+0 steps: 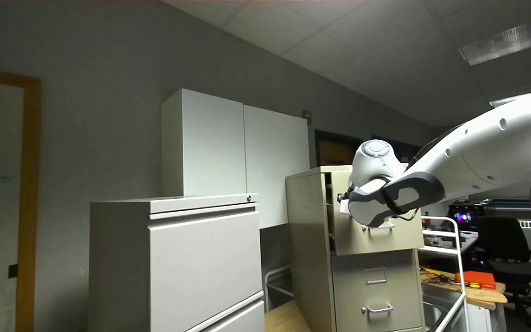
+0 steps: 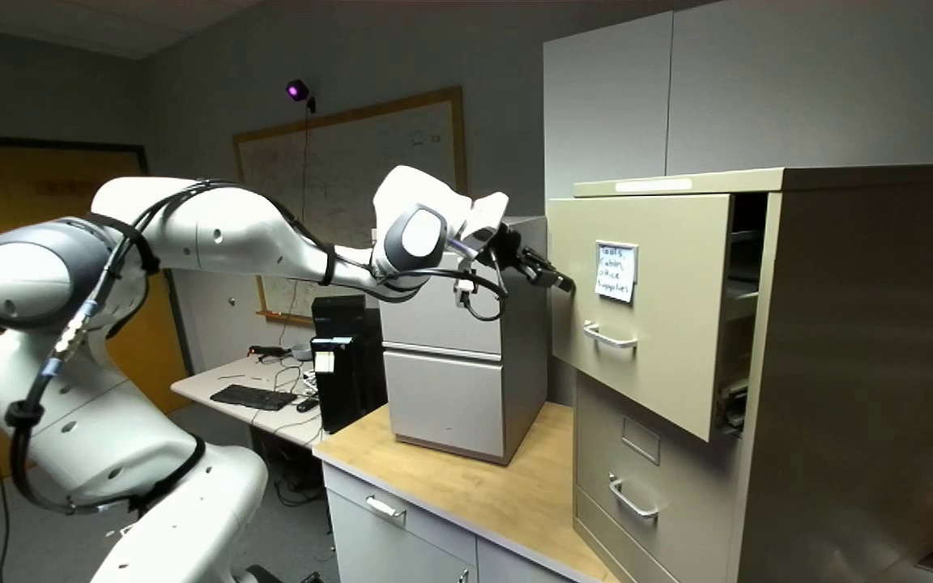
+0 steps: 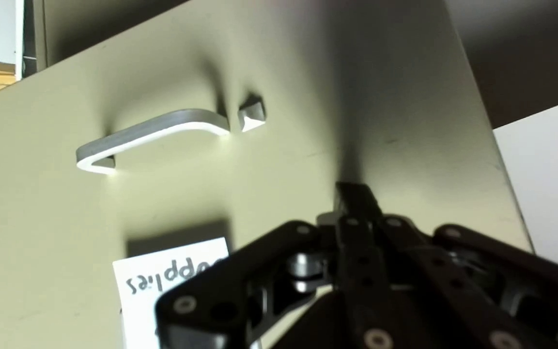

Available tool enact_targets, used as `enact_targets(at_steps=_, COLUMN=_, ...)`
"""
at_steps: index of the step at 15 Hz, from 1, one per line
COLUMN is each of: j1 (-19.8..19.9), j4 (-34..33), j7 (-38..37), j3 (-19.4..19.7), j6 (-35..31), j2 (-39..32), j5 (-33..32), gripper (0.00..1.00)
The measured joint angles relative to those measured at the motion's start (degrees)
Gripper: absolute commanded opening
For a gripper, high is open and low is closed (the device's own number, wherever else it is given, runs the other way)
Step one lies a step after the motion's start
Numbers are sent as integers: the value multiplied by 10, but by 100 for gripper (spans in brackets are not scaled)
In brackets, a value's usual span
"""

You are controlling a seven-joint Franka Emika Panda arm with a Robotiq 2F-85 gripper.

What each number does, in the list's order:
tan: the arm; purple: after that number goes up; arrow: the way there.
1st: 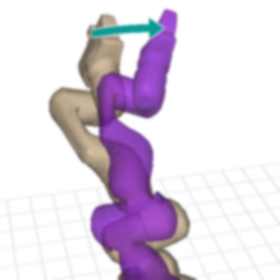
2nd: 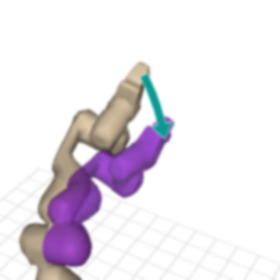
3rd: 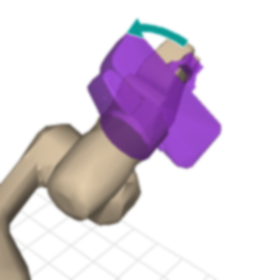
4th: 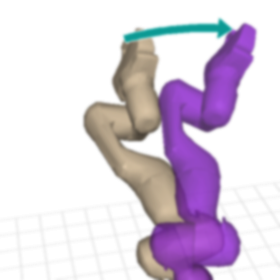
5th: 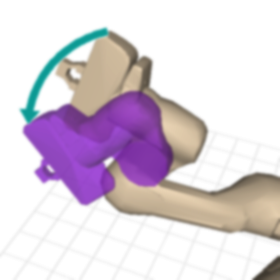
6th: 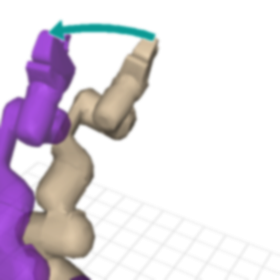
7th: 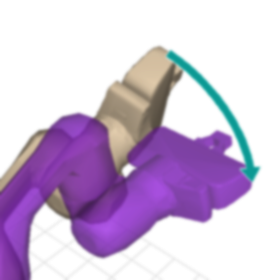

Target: Close the upper drawer of the right cabinet

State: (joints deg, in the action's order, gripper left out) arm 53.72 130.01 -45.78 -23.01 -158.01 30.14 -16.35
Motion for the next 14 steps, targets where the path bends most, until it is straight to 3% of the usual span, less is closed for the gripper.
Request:
enact_targets(at_steps=9, j1=-5, j4=-93, j7=-63, j3=-9, j6=65, j2=-83, j5=-119, gripper=0)
enact_targets(at_steps=14, j1=-51, j4=-137, j7=-92, j3=23, j6=99, j2=-127, j5=-177, gripper=0)
